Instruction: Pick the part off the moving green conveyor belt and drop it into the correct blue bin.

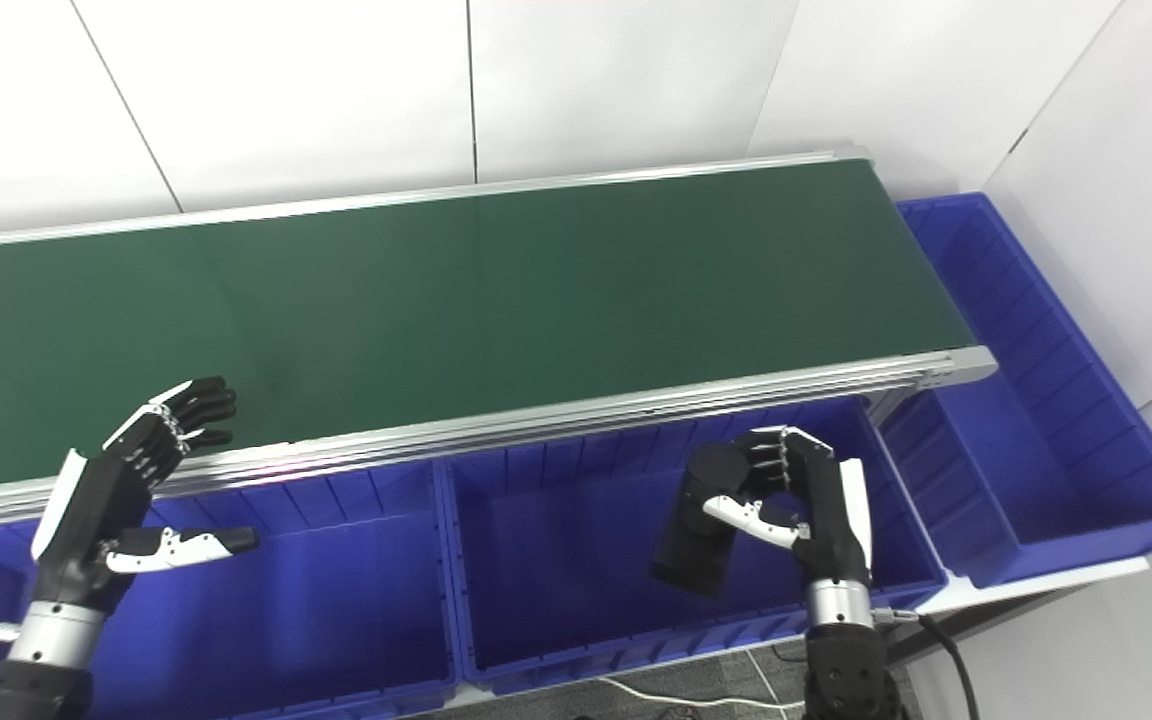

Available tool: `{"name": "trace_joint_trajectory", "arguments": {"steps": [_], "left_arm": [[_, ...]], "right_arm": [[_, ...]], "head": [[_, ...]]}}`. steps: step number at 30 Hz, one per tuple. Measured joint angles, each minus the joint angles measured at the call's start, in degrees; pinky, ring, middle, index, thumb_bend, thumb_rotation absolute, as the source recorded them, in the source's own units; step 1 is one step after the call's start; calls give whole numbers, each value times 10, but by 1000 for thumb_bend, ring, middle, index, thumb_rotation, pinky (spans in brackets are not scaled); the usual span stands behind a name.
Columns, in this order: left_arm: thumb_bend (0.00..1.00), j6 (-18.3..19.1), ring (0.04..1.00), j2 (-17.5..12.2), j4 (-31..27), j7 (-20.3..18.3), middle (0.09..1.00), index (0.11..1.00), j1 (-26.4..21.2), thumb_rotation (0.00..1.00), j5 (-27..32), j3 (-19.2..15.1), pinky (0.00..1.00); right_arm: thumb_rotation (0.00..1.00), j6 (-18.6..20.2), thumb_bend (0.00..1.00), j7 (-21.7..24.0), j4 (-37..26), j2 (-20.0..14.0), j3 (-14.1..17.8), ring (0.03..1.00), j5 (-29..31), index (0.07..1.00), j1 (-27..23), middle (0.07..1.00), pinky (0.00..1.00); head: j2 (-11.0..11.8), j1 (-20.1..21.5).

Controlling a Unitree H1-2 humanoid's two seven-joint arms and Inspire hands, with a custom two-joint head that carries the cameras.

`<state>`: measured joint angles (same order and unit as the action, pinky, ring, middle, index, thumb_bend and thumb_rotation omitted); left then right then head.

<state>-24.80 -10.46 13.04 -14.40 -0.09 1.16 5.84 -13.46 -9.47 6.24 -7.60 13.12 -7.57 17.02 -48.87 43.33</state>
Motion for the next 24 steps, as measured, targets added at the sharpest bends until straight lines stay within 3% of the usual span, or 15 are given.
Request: {"name": "trace_joint_trajectory", "arguments": {"steps": [4, 17, 18, 19, 21, 24], "left_arm": [[998, 0, 807, 0, 0, 0, 811, 808, 0, 182, 0, 0, 735], [989, 0, 806, 0, -2, 0, 814, 811, 3, 180, 0, 0, 731], [988, 0, 807, 0, -2, 0, 815, 811, 3, 179, 0, 0, 731], [986, 0, 808, 0, -3, 0, 815, 812, 4, 175, 0, 0, 733], [986, 0, 807, 0, -3, 0, 815, 811, 5, 171, 0, 0, 735], [990, 0, 804, 0, -4, 0, 813, 808, 6, 172, 0, 0, 734]], "right_arm": [[0, 0, 524, 0, -2, 0, 0, 486, 0, 513, 1, 479, 505], [1, 0, 529, 0, -7, -2, -2, 532, -1, 510, 5, 482, 523], [12, 0, 745, 1, -7, -2, -2, 537, 1, 563, 5, 538, 511], [23, 0, 891, 2, -6, -3, -3, 557, 2, 616, 5, 597, 507], [37, -2, 973, 7, -6, -5, -6, 578, 8, 657, 7, 643, 513], [68, -8, 999, 14, -9, -5, -8, 674, 16, 746, 9, 752, 602]], "head": [[0, -4], [0, -9], [0, -9], [-1, -9], [-1, -9], [-2, -10]]}}
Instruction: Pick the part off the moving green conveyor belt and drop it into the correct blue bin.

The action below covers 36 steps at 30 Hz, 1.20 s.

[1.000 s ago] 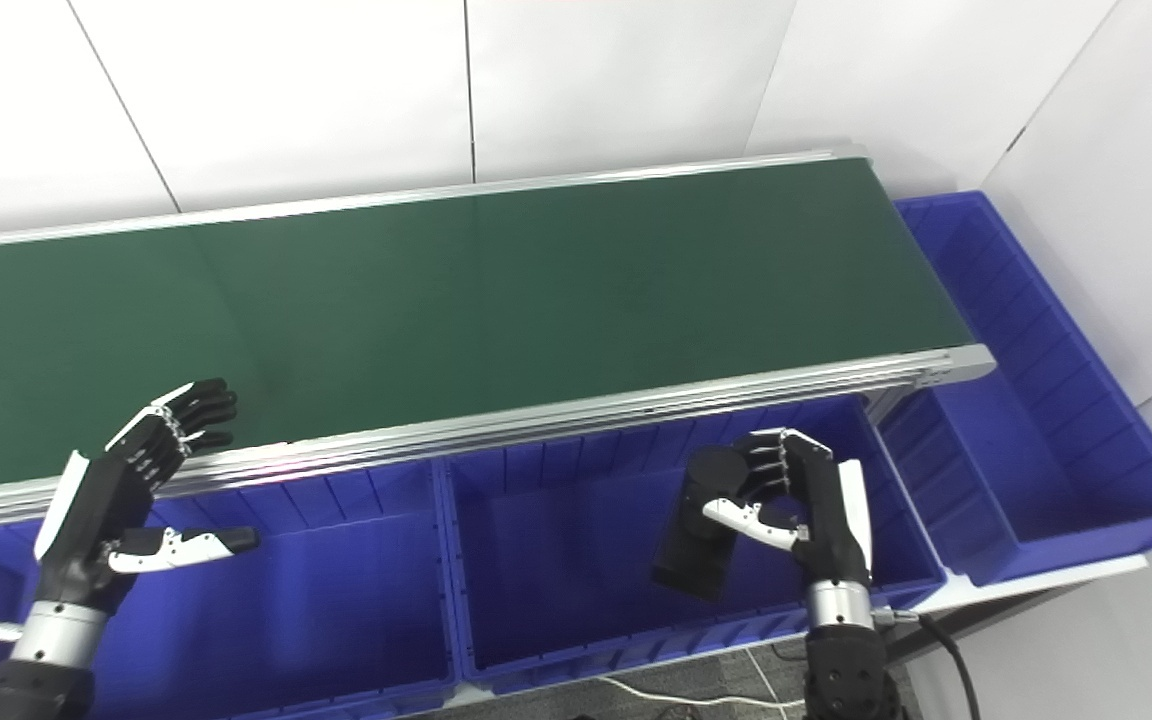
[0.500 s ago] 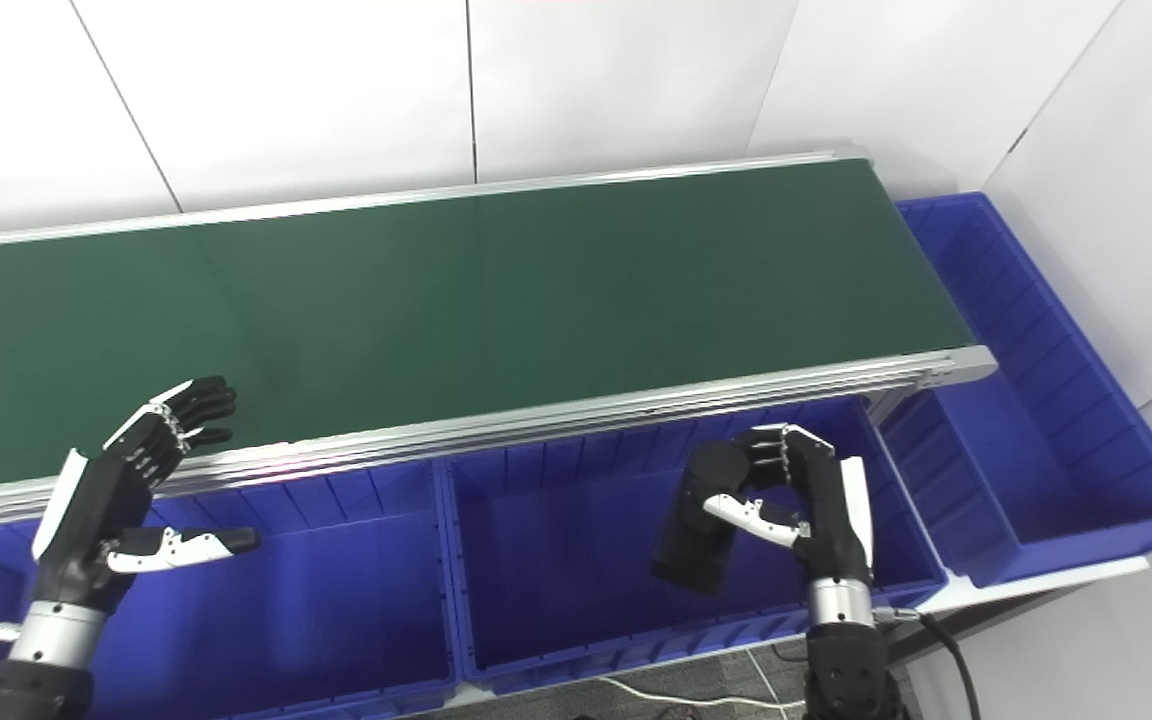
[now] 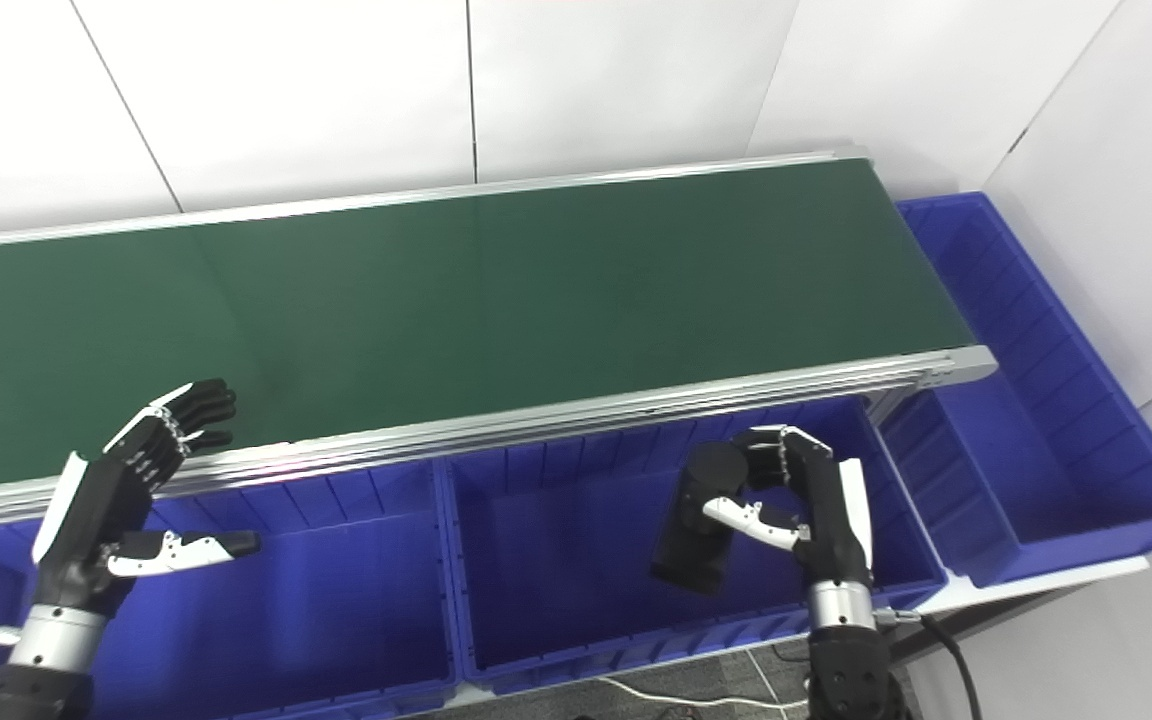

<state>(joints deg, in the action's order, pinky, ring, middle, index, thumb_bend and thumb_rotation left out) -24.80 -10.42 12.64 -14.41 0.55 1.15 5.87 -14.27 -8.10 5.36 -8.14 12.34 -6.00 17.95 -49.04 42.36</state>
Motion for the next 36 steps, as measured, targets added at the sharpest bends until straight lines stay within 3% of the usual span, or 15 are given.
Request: {"name": "trace_joint_trajectory", "arguments": {"steps": [2, 9, 21, 26, 36], "left_arm": [[991, 0, 801, 0, 0, 0, 809, 808, 0, 176, 0, 0, 728], [991, 0, 804, 0, -1, 0, 811, 807, 1, 169, 0, 0, 733], [984, 0, 802, 7, -1, -1, 816, 810, 1, 154, 1, 1, 737], [969, 0, 807, 9, -1, -1, 823, 807, 7, 145, 0, 3, 749], [978, 0, 788, 19, -2, 7, 800, 788, 19, 132, -25, 18, 728]], "right_arm": [[94, -1, 1000, 2, -6, 0, -2, 729, 3, 790, 2, 804, 662], [136, -2, 1000, 6, -9, -1, -5, 789, 0, 812, 3, 846, 717], [146, -2, 1000, 9, -12, -3, -8, 767, -9, 801, 9, 832, 698], [228, -3, 1000, 31, -86, -3, -34, 756, 0, 808, 19, 837, 684], [244, -2, 1000, 84, -204, 4, -102, 793, 23, 829, 6, 850, 699]], "head": [[1, -1], [2, -2], [7, -21], [25, -64], [37, -117]]}}
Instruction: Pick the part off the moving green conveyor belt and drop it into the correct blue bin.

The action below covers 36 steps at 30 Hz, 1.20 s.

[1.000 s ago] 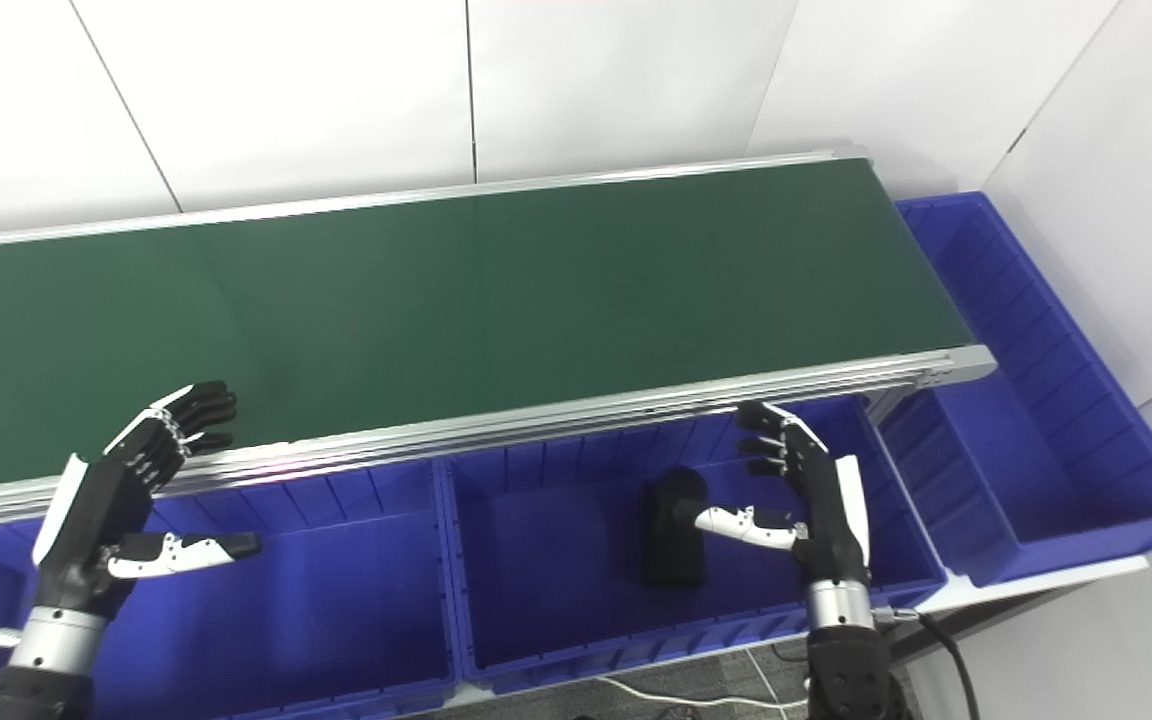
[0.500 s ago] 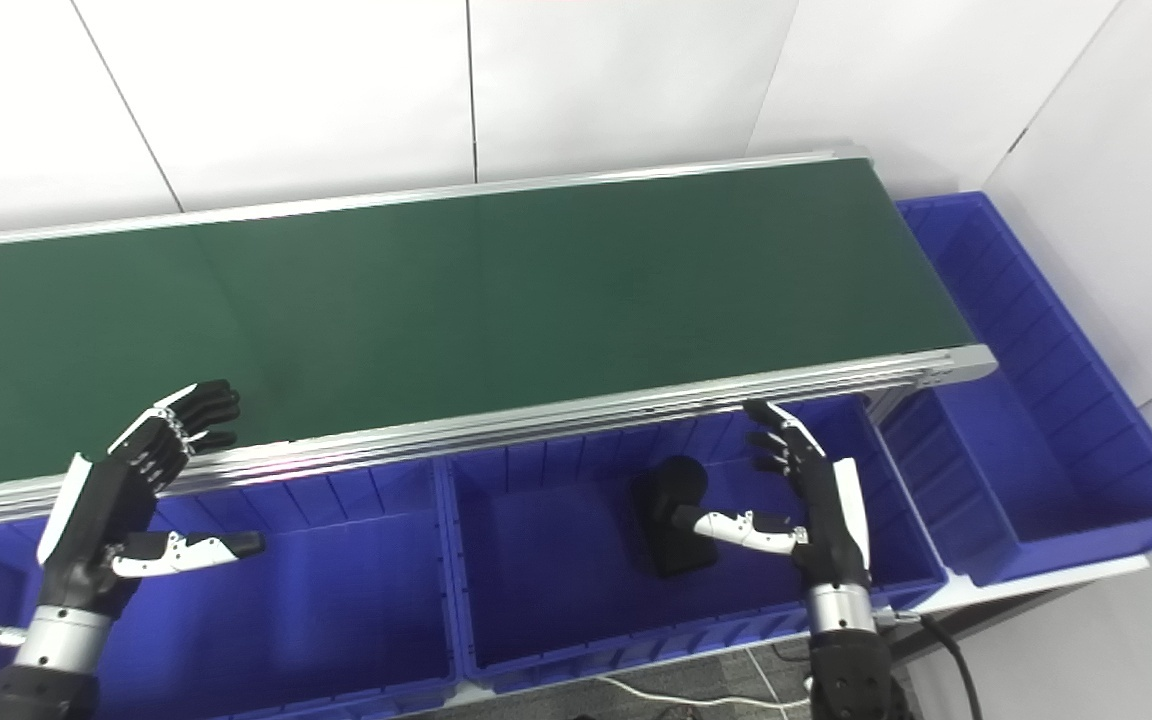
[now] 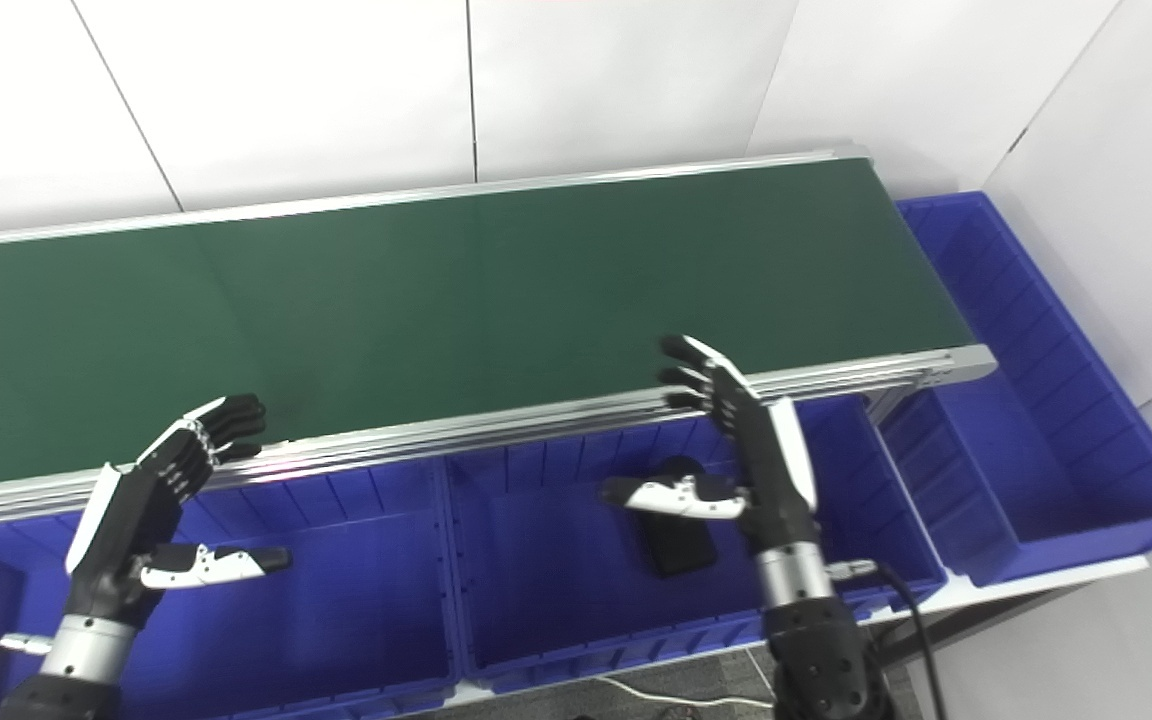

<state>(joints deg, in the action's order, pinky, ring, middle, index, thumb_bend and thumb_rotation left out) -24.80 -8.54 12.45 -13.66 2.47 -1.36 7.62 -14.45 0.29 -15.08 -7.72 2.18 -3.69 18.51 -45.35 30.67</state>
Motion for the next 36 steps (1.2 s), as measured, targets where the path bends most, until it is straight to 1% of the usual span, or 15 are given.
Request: {"name": "trace_joint_trajectory", "arguments": {"steps": [4, 5, 6, 7, 9, 10, 11, 12, 15, 19, 24, 25, 28, 31, 36], "left_arm": [[986, 0, 796, 6, -1, 4, 805, 785, 4, 138, 0, 7, 730], [984, 0, 803, 9, -1, 4, 811, 789, 4, 145, 0, 9, 735], [984, 0, 804, 12, -1, 5, 812, 790, 5, 146, -1, 11, 736], [985, 0, 806, 13, -1, 5, 814, 791, 5, 150, -3, 14, 735], [990, 0, 806, 15, -1, 9, 817, 792, 5, 153, -13, 20, 728], [991, 0, 806, 16, -1, 13, 818, 792, 6, 153, -17, 24, 726], [995, 0, 808, 16, -1, 19, 820, 796, 6, 162, -23, 28, 728], [997, 0, 809, 16, -1, 23, 820, 798, 6, 169, -25, 32, 729], [1000, 0, 810, 18, -1, 42, 820, 800, 6, 184, -42, 45, 731], [1000, 0, 804, 20, -2, 63, 819, 798, 6, 197, -58, 63, 727], [1000, 0, 795, 27, -13, 94, 812, 788, 9, 219, -85, 78, 715], [1000, 0, 795, 28, -15, 99, 811, 788, 9, 221, -89, 80, 714], [1000, 0, 790, 32, -16, 114, 810, 785, 9, 189, -97, 91, 708], [1000, 0, 793, 33, -16, 117, 816, 784, 9, 176, -98, 102, 716], [1000, 0, 796, 34, -17, 118, 818, 785, 8, 179, -97, 102, 719]], "right_arm": [[252, 0, 1000, 14, -21, 2, -21, 809, 14, 831, -10, 866, 724], [259, 0, 1000, 18, -27, 3, -27, 809, 17, 834, -10, 870, 724], [261, 0, 1000, 22, -35, 5, -33, 808, 23, 835, -11, 871, 724], [269, 0, 1000, 25, -39, 6, -36, 808, 24, 839, -12, 873, 721], [288, 0, 1000, 29, -43, 7, -39, 808, 24, 849, -14, 881, 721], [294, 0, 1000, 31, -42, 5, -39, 809, 24, 852, -15, 884, 721], [296, 0, 1000, 34, -41, 3, -41, 808, 24, 852, -16, 882, 722], [297, -1, 1000, 37, -38, 1, -42, 806, 24, 853, -18, 882, 723], [301, -2, 1000, 46, -10, -3, -48, 806, 23, 853, -32, 880, 734], [329, -7, 1000, 55, 34, -4, -55, 803, 25, 839, -46, 865, 738], [302, -25, 1000, 66, 107, -4, -59, 804, 37, 820, -61, 857, 744], [302, -26, 1000, 67, 117, -4, -59, 804, 38, 819, -63, 857, 744], [267, -38, 1000, 73, 146, -4, -61, 794, 47, 812, -69, 845, 746], [255, -53, 1000, 79, 173, -4, -65, 794, 47, 811, -76, 840, 751], [261, -79, 1000, 80, 212, -3, -69, 801, 44, 812, -84, 842, 764]], "head": [[4, -45], [7, -67], [7, -67], [9, -88], [9, -88], [11, -109], [11, -109], [11, -128], [11, -162], [7, -182], [2, -223], [2, -223], [3, -241], [4, -243], [7, -234]]}}
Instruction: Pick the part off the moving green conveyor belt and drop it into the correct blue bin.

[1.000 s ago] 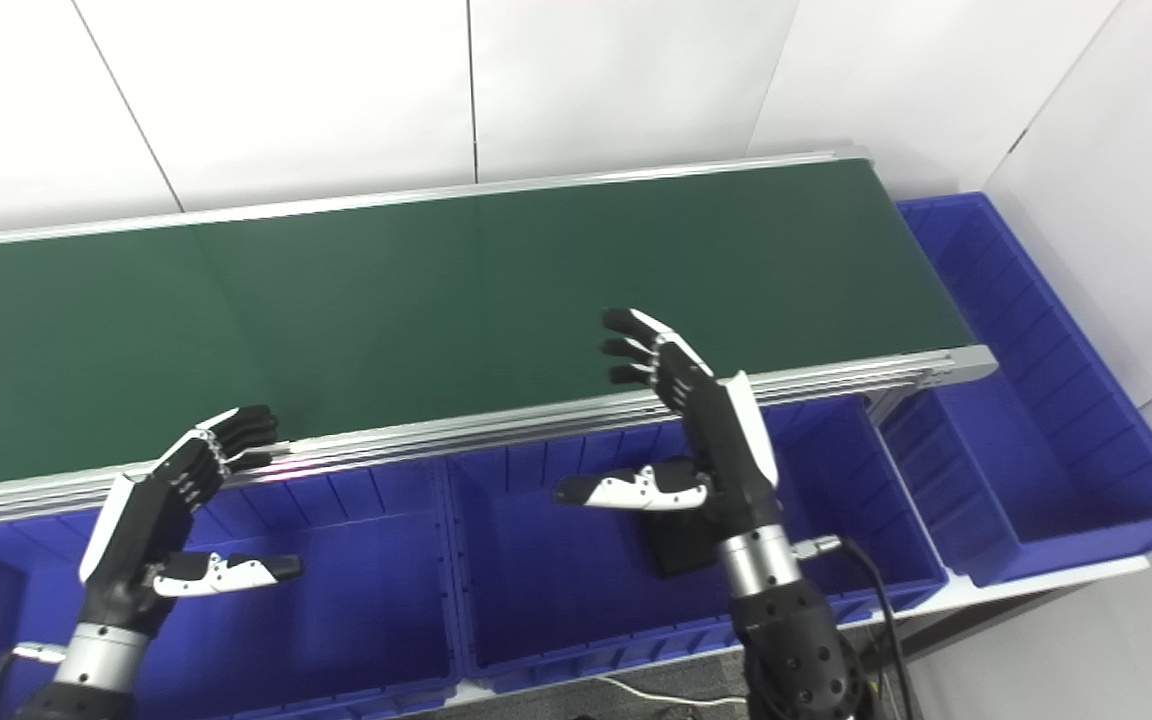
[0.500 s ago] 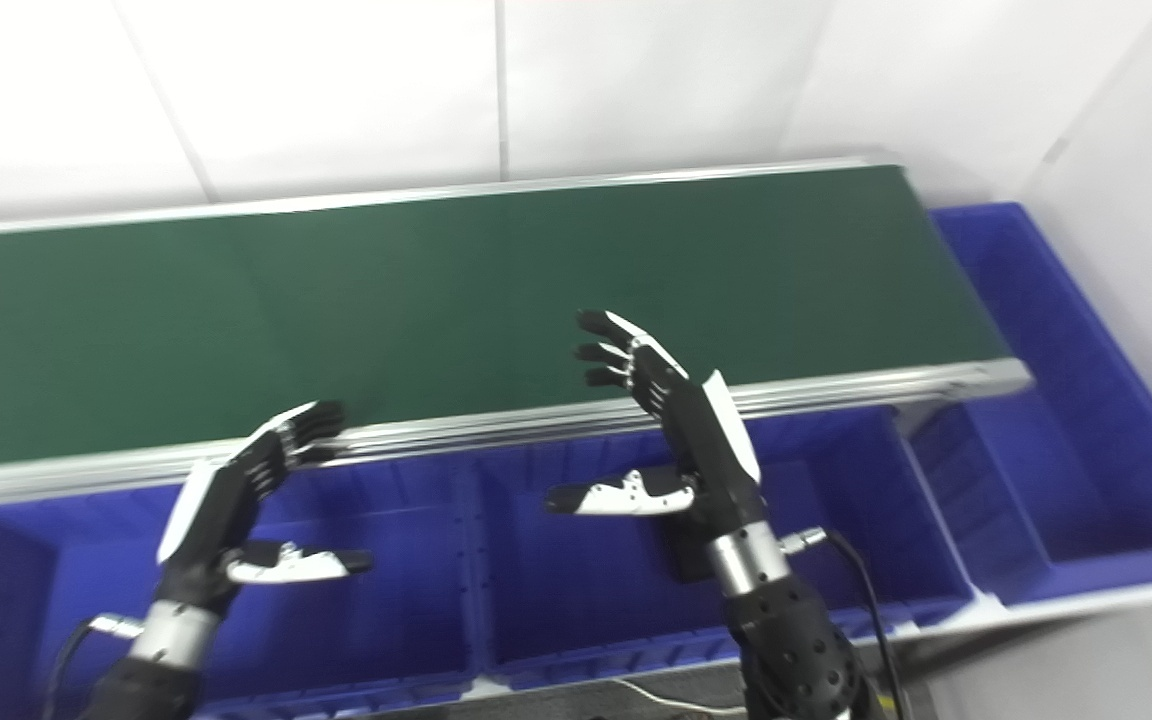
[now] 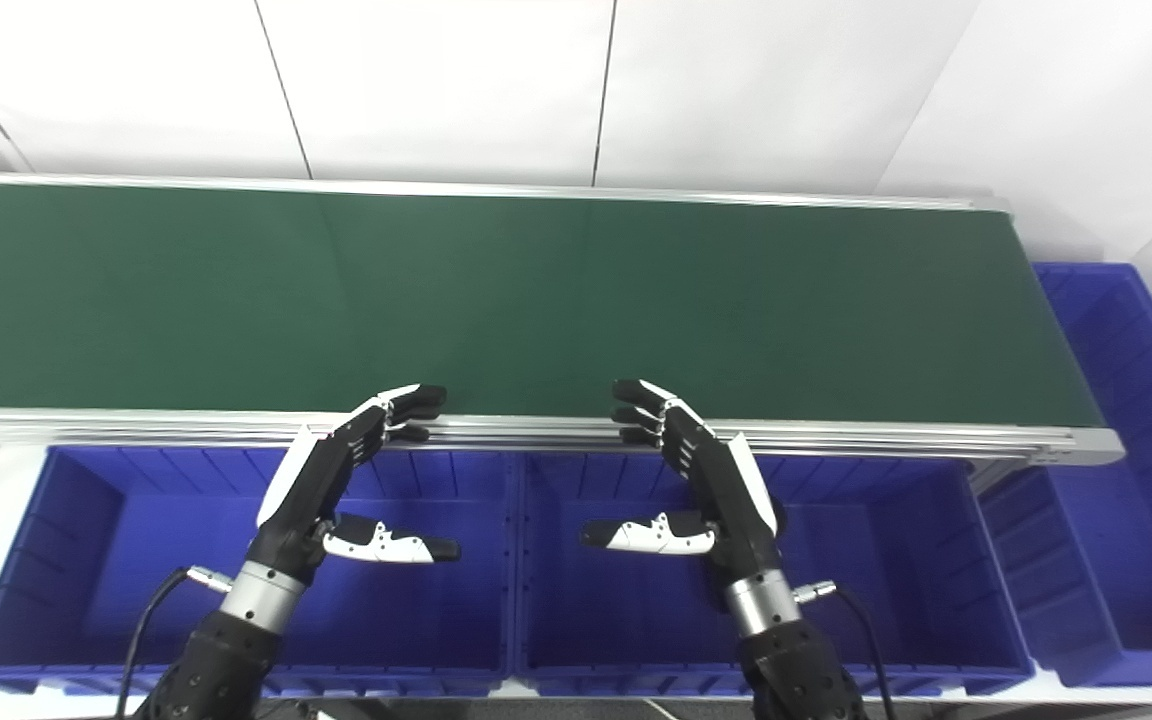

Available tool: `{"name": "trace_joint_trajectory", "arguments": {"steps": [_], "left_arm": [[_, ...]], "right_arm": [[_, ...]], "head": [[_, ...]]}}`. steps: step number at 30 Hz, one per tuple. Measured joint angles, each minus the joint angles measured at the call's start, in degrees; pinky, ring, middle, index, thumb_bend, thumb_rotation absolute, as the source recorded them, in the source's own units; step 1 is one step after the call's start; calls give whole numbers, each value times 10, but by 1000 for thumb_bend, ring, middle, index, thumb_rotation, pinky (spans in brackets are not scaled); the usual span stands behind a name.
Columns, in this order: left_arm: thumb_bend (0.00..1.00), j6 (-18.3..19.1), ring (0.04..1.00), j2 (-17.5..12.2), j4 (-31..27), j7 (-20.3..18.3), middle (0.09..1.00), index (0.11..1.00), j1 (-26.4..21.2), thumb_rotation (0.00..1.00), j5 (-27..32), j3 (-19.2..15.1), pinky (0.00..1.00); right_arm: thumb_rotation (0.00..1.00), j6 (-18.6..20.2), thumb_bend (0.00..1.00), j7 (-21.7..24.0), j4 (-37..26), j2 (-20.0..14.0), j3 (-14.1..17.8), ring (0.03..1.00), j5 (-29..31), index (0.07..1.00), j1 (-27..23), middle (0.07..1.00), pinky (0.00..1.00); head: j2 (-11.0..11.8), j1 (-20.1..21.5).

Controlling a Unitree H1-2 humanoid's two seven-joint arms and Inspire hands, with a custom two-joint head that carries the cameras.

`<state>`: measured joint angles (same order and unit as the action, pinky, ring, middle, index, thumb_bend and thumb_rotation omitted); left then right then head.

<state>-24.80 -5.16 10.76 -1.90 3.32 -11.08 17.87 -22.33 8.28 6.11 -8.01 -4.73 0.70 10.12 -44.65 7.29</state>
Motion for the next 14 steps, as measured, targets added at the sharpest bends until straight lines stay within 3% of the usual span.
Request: {"name": "trace_joint_trajectory", "arguments": {"steps": [14], "left_arm": [[1000, 0, 796, -13, 0, 1, 815, 783, -1, 180, 11, 1, 720]], "right_arm": [[198, -12, 971, -25, 20, 15, 1, 778, -41, 799, -5, 823, 742]], "head": [[9, 12]]}}
